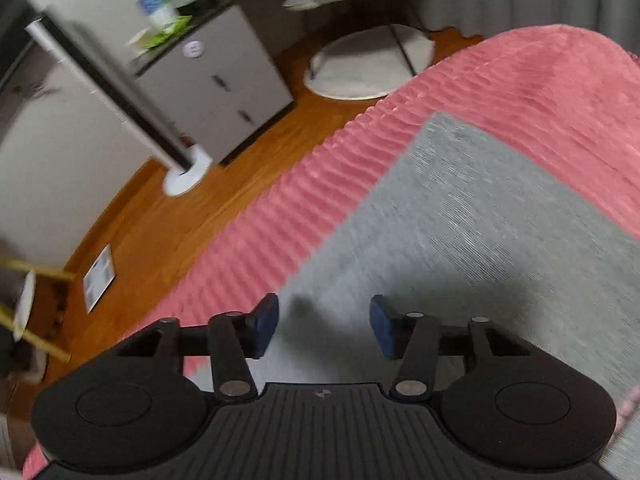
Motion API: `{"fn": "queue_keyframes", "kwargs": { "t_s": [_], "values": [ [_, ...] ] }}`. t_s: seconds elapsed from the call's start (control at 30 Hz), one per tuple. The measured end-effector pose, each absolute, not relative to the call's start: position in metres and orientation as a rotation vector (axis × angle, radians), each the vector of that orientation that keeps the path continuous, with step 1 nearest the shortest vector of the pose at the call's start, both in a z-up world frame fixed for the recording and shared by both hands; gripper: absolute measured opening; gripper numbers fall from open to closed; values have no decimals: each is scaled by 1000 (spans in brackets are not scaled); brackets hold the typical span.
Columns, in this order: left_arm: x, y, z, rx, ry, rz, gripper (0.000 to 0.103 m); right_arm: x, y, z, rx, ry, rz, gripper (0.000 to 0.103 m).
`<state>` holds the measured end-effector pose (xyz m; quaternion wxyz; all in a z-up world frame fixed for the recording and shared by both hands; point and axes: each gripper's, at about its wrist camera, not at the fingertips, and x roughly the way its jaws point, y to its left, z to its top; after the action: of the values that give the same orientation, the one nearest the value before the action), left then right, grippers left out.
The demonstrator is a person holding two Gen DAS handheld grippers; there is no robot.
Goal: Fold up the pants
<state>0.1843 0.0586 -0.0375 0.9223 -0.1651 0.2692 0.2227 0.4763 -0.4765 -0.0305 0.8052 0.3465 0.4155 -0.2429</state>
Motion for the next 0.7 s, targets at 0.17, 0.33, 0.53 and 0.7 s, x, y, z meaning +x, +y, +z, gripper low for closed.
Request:
{"fn": "queue_keyframes", "kwargs": {
  "t_s": [0.17,0.33,0.53,0.7],
  "values": [
    [200,62,-58,-320,667,468,103,507,-467,-44,625,889,-589,66],
    [195,66,-60,-351,645,462,103,499,-462,-48,502,865,-639,8],
    [193,69,-49,-317,638,397,103,384,-468,-8,630,618,-468,4],
    [194,66,-39,-369,633,270,103,248,-464,-19,723,509,-414,4]
  ]
}}
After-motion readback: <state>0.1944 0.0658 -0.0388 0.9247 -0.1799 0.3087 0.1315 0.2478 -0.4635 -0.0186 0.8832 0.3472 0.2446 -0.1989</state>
